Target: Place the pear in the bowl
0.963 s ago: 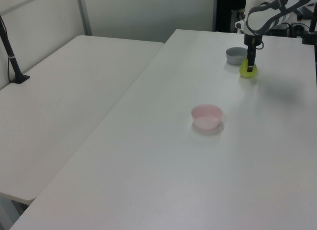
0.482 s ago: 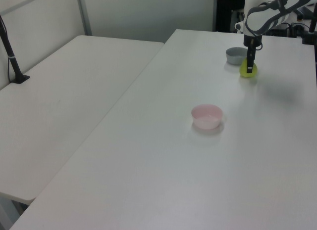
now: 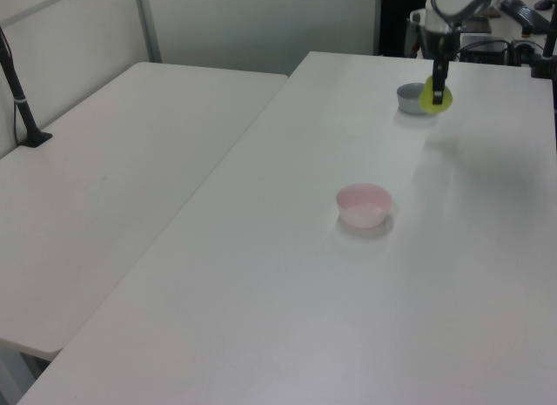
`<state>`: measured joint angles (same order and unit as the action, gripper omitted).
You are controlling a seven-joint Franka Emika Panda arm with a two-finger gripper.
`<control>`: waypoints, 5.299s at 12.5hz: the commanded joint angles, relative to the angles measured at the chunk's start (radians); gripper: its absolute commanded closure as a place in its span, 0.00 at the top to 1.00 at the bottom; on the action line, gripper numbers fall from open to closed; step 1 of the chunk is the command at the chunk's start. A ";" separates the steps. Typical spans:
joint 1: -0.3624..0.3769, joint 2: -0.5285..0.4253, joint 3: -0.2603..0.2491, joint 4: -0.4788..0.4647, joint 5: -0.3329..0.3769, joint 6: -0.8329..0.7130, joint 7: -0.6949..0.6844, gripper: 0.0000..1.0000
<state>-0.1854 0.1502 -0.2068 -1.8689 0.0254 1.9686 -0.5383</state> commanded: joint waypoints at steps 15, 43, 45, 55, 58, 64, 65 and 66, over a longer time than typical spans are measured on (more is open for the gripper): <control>0.273 -0.104 0.093 0.240 0.053 -0.228 0.354 0.03; 0.417 0.174 0.198 0.068 -0.045 0.127 0.497 1.00; 0.412 0.143 0.199 0.074 -0.045 0.119 0.545 1.00; 0.270 -0.066 0.234 0.195 -0.042 -0.200 0.581 1.00; 0.172 -0.162 0.262 0.197 -0.030 -0.296 0.592 1.00; 0.116 -0.219 0.245 0.186 0.037 -0.343 0.444 1.00; 0.113 -0.218 0.245 0.186 0.038 -0.324 0.405 1.00; 0.106 -0.213 0.244 0.186 0.039 -0.282 0.371 1.00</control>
<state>-0.0625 -0.0526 0.0345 -1.6592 0.0426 1.6258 -0.0673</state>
